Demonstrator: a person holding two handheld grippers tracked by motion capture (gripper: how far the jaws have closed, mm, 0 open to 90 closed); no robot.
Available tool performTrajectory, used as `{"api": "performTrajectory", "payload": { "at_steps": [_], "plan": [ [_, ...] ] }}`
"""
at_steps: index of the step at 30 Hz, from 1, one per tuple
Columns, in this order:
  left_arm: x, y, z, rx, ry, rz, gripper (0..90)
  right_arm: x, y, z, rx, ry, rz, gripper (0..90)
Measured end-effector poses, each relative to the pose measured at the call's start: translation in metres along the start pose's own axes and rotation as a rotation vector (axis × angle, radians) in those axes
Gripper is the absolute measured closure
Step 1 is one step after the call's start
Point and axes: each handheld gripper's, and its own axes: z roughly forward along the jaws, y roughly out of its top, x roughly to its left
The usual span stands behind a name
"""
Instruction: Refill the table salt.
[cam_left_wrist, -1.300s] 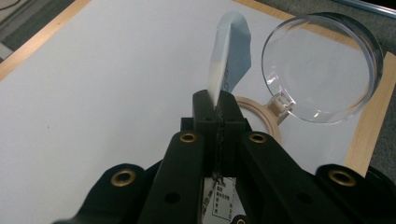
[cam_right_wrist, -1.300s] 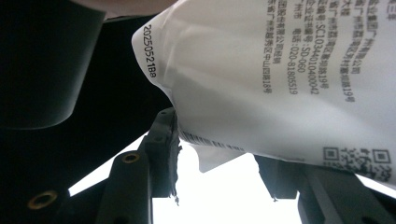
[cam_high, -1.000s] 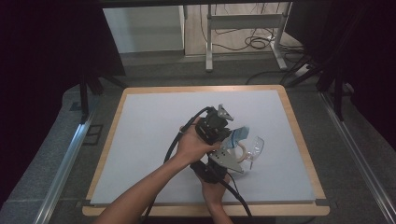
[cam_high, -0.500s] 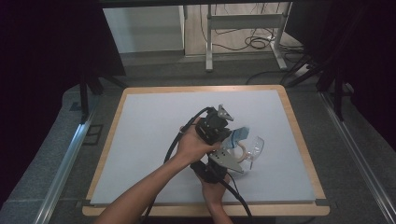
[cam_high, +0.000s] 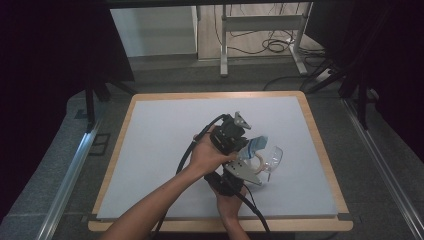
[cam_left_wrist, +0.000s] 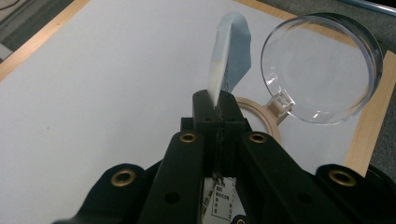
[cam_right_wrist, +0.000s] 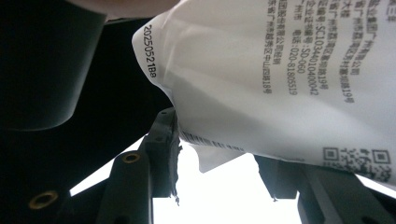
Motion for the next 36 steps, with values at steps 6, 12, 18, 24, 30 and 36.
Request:
{"api": "performTrajectory", "payload": {
  "at_steps": [6,12,18,24,30,36],
  "plan": [
    [-0.0001,0.001,-0.0001,0.002,0.002,-0.002,89.7,0.0001,0.0009,-0.0002,-0.001,0.001,0.001,53.9],
    [-0.0005,0.0017,-0.0003,0.003,0.002,0.002,89.7,-0.0001,0.0013,-0.0002,-0.005,0.0,0.001,54.0],
    [-0.0003,0.0015,-0.0009,0.003,0.001,0.003,89.7,0.0001,0.0014,0.0,-0.006,0.0,-0.005,54.0],
    [-0.0005,0.0012,-0.0001,0.007,0.003,0.006,89.7,0.0003,0.0012,0.0003,-0.007,0.0,-0.002,54.0],
    [-0.0006,0.0011,0.0001,0.009,0.003,0.006,89.6,0.0006,0.0008,0.0002,-0.009,0.0,0.001,53.9],
    [-0.0006,0.0006,0.0017,0.008,0.0,0.003,89.7,0.0002,0.0002,-0.0001,-0.006,0.002,0.006,53.9]
  ]
}}
